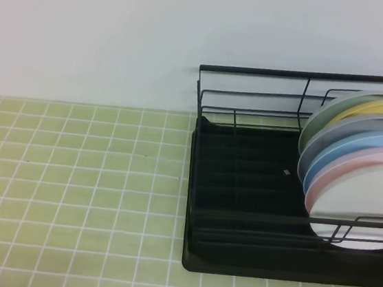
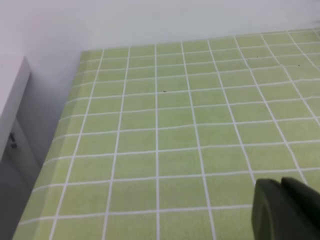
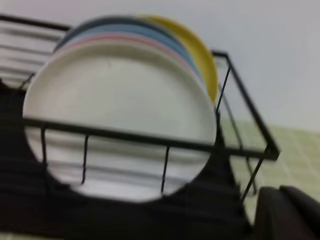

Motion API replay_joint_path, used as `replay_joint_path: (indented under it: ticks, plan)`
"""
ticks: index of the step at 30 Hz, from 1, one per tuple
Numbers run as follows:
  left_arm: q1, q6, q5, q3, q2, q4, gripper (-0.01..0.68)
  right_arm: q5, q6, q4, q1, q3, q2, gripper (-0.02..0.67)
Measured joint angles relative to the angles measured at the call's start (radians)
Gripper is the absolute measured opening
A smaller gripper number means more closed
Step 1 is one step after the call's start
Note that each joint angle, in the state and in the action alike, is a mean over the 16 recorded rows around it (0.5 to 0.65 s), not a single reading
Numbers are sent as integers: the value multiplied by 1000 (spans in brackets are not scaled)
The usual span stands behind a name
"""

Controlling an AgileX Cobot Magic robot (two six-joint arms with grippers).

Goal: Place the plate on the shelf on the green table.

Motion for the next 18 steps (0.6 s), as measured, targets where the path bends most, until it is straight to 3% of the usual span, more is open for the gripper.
replay_joint_path:
  ticks: [18]
  plan:
    - [0,0,0,0,0,0,-2,120,0,-13,23,5,0,0]
